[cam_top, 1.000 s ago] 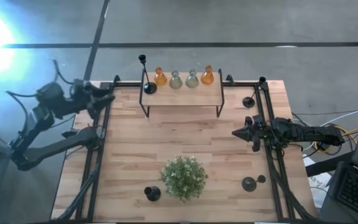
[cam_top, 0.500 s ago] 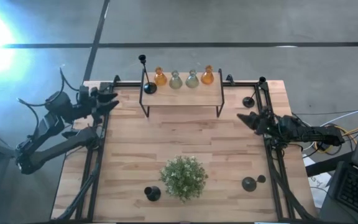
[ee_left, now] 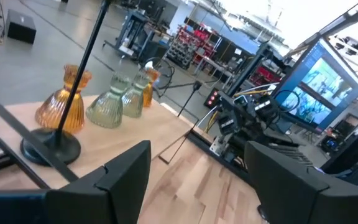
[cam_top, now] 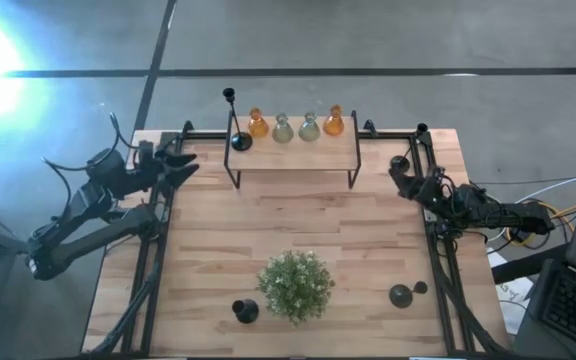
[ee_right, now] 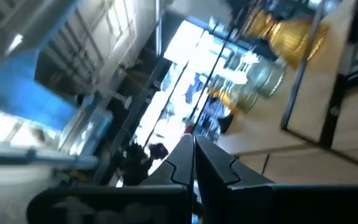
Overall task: Pick & Place candle stick holders
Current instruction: Put the black candle holder on the shelf
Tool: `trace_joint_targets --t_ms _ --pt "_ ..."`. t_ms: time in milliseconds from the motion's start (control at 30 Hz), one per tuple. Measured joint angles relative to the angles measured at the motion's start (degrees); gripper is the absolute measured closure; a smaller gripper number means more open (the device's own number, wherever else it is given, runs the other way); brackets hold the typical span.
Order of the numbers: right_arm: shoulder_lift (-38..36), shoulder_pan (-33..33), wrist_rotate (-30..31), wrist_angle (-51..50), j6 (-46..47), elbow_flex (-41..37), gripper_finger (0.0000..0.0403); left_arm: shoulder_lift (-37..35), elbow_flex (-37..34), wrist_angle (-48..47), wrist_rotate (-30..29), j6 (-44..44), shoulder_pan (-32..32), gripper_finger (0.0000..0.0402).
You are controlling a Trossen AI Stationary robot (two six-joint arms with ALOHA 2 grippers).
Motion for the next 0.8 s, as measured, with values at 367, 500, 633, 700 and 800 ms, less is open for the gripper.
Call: trace_joint_targets --t_ms 367,500,633,700,800 --pt "7.23 0.01 -4.76 0.06 -31.99 14.83 0.0394 0.0 -4.21 0.48 0.1 -0.08 0.02 0.0138" --pt "19.05 0.01 9.82 -29.7 -29.44 27.67 0.0394 0.04 -5.33 0.65 0.11 -0.07 0.0 0.0138" --pt "32.57 0.03 21.56 -53.2 -15.53 36.09 0.0394 0.07 -5.38 0.74 0.1 -0.07 0.0 0.0138" --pt "38.49 0.01 24.51 -63.29 -6.33 38.35 0.0394 0.07 -5.38 0.74 0.1 -0.1 0.0 0.0138" --pt "45.89 0.03 25.73 -74.65 8.12 39.58 0.0394 0.07 -5.38 0.74 0.08 -0.14 -0.02 0.0138"
